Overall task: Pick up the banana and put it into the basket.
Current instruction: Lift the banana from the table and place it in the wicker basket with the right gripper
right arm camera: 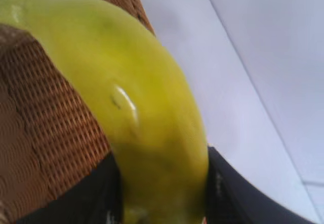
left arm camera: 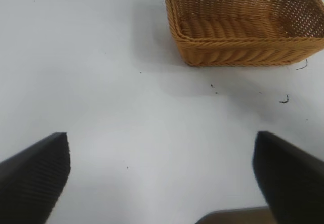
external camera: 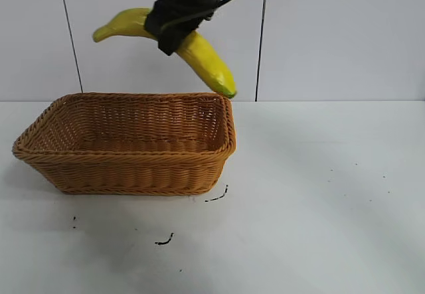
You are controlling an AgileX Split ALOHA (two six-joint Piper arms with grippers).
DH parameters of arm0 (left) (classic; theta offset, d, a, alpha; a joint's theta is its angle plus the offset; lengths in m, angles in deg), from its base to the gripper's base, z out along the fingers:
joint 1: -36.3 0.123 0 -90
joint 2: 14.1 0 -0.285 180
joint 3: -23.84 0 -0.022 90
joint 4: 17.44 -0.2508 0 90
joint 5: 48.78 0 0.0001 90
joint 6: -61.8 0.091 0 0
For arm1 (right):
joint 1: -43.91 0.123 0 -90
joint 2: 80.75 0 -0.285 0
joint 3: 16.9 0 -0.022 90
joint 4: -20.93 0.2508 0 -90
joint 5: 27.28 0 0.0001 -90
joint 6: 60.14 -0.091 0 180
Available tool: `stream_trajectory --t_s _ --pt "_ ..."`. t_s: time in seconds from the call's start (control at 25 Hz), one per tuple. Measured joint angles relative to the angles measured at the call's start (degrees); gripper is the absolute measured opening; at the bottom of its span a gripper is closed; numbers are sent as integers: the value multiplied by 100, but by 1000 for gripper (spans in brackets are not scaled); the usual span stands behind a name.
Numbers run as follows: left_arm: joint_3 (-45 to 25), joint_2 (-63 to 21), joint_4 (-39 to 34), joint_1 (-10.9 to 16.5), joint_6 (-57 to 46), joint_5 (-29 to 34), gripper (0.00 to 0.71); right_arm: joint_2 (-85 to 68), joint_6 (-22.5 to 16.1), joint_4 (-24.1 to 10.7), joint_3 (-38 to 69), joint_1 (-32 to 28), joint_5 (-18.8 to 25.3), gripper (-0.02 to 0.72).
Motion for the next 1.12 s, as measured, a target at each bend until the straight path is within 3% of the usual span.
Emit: stream_trajectory --t_s 0.64,0.96,1.12 --pt "0 0 0 0 0 0 695 1277 30 -95 0 0 -927 318" --pt "0 0 0 0 0 0 695 1318 30 -91 0 0 -1035 326" --pt "0 0 0 0 0 0 695 1318 30 -84 0 0 -1109 535"
